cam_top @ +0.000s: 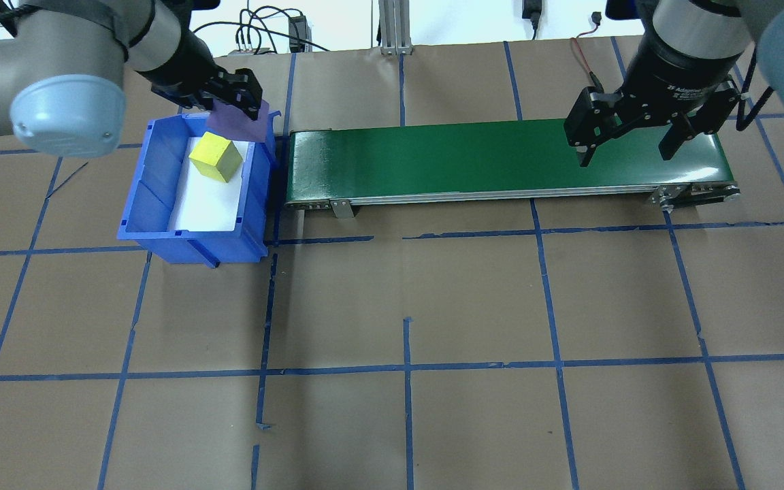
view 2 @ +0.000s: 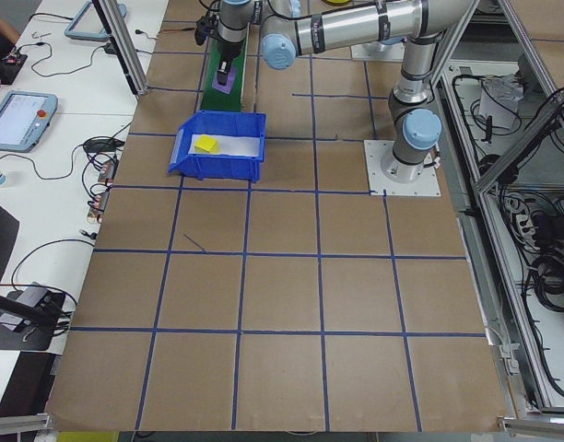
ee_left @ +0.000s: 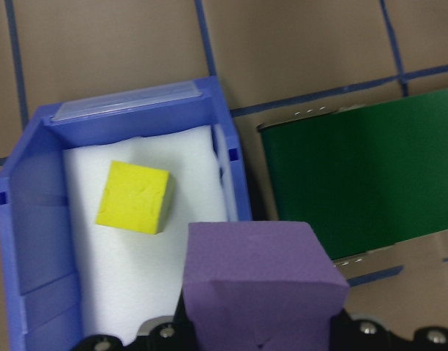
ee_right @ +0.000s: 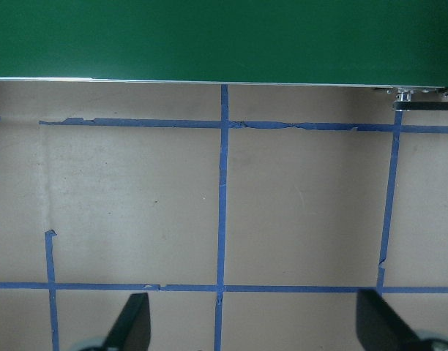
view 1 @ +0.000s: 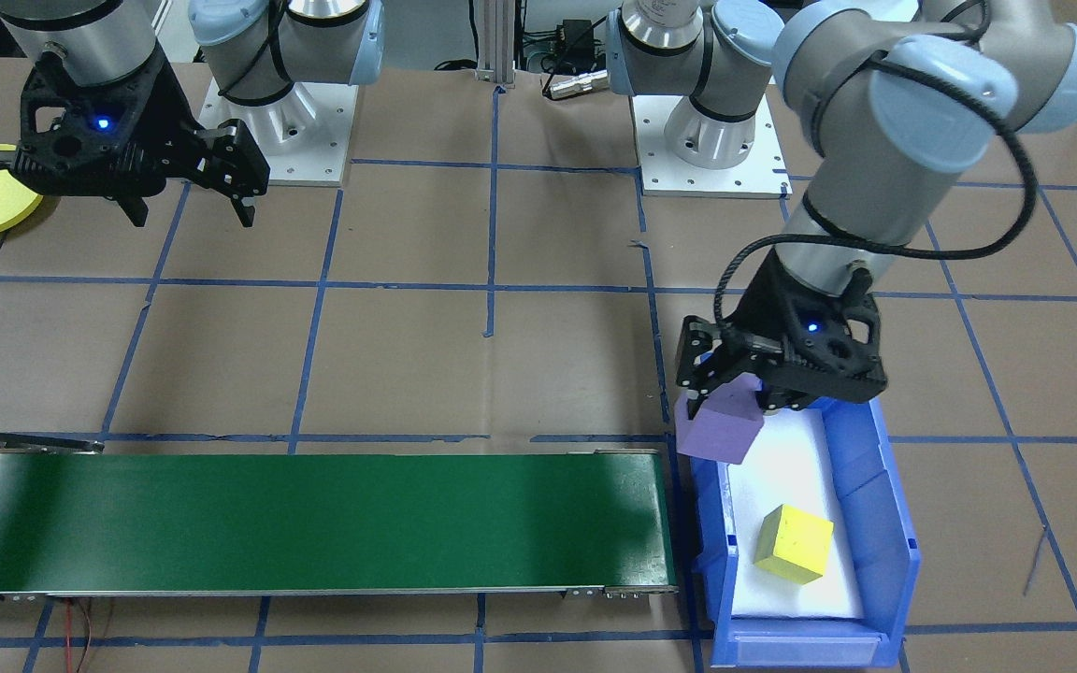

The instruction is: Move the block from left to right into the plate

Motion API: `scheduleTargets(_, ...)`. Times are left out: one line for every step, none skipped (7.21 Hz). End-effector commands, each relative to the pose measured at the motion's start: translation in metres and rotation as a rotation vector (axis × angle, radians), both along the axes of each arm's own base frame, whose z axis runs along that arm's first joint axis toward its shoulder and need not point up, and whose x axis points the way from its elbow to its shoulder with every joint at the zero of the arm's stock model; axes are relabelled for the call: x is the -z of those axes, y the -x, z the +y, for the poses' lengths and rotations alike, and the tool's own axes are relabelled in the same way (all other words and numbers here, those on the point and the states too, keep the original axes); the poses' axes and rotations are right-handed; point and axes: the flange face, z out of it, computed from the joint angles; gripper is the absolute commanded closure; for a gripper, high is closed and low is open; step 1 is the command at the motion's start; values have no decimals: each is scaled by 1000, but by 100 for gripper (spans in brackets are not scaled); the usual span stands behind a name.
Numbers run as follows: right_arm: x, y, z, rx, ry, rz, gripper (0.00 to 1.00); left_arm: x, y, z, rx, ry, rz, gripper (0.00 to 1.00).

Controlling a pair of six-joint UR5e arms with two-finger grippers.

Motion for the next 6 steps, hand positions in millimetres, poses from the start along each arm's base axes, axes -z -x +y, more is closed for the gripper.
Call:
scheduleTargets(0, 0, 0, -1, 0, 0, 0, 71, 49, -24, -58, -22, 40, 76)
scheduleTargets(0, 1, 0, 1, 0, 0, 0, 98, 62, -32, -42, -22, 41, 76)
scheduleTargets(0, 1, 0, 1, 0, 2, 0, 117, 66, -40, -37, -15, 42, 76)
scheduleTargets(1, 0, 0, -1, -2, 1, 0, 128, 65, -44, -37, -18, 36, 63)
scheduleTargets(0, 0, 0, 1, 0, 0, 0, 125, 65, -48, -38, -18, 35, 1)
scheduleTargets(0, 0, 0, 1, 0, 2, 0, 111, 65, -48, -32, 7, 31, 0)
